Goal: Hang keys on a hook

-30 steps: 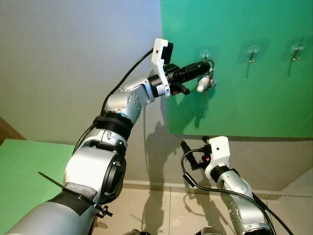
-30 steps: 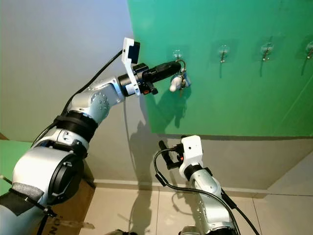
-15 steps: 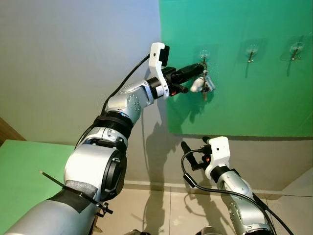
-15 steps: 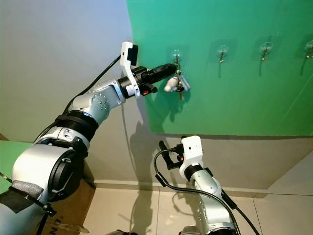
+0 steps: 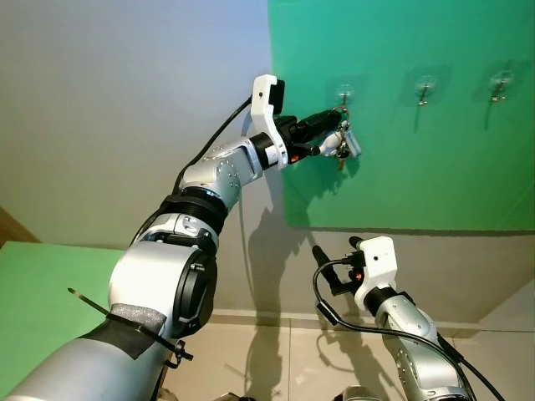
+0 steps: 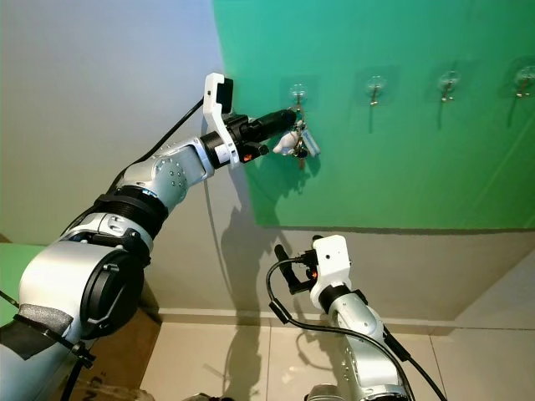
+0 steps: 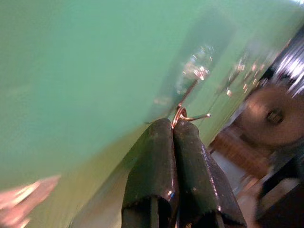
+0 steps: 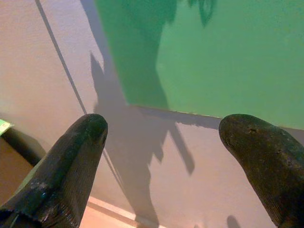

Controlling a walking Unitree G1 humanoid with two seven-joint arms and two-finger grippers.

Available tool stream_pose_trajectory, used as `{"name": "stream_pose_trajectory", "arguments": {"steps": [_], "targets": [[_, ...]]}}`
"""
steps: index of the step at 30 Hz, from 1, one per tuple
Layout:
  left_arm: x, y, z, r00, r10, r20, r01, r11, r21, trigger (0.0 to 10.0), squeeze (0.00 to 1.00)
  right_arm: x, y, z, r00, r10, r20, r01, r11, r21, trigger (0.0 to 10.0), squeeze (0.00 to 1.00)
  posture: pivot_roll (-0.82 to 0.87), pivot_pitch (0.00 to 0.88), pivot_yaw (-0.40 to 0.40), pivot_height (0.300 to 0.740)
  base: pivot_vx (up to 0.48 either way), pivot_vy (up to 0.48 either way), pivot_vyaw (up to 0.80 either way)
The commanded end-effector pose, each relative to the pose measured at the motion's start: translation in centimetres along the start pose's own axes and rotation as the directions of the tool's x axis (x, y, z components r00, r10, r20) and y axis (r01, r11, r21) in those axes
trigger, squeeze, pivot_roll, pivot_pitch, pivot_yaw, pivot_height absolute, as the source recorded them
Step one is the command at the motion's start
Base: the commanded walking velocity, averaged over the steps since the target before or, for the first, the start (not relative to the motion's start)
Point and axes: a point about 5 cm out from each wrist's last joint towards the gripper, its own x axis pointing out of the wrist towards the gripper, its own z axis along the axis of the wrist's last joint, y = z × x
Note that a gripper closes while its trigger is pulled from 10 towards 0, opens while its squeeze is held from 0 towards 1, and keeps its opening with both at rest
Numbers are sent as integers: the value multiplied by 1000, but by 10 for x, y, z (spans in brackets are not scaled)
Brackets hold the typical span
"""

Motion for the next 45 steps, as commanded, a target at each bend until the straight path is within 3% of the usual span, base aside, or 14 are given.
{"name": "stream_pose_trajectory", "arguments": {"steps": [1,2,18,26,40,41,42,44,45], "targets": [[-5,7,-3,998,57,-37,-55,998,43,10000,0,1,4,3,1000,17,6,-17,1000,5,10000,0,-352,0,168,740,0,0,0],[-6,8,-5,996,67,-55,-61,994,92,10000,1000,0,5,3,1000,19,5,-19,1000,6,10000,0,-349,0,167,740,0,0,0],[-11,16,-2,984,170,-47,-152,952,265,10000,1000,0,5,3,1000,24,1,-24,1000,4,10000,0,-342,2,160,740,0,0,0],[-16,21,-3,978,201,-52,-178,942,284,10000,1000,0,5,3,1000,26,-2,-26,1000,4,10000,0,-336,5,158,740,0,0,0],[-34,39,2,944,329,-38,-290,877,384,10000,1000,1,4,3,999,33,-8,-32,999,5,10000,0,-325,3,150,740,0,0,0],[-37,40,2,945,326,-43,-283,873,396,10000,106,1,4,2,999,34,-9,-34,999,5,10000,0,-322,3,148,740,0,0,0],[-39,42,3,939,341,-40,-294,858,420,10000,0,1,4,2,999,35,-9,-34,999,5,10000,0,-321,3,147,740,0,0,0],[-40,43,4,935,354,-36,-304,846,437,10000,0,1,4,3,999,35,-9,-35,999,5,10000,0,-320,3,147,740,0,0,0],[-45,46,11,922,387,7,-342,804,486,10000,0,2,4,3,999,37,-10,-37,999,4,10000,0,-319,5,147,740,0,0,0]]}}
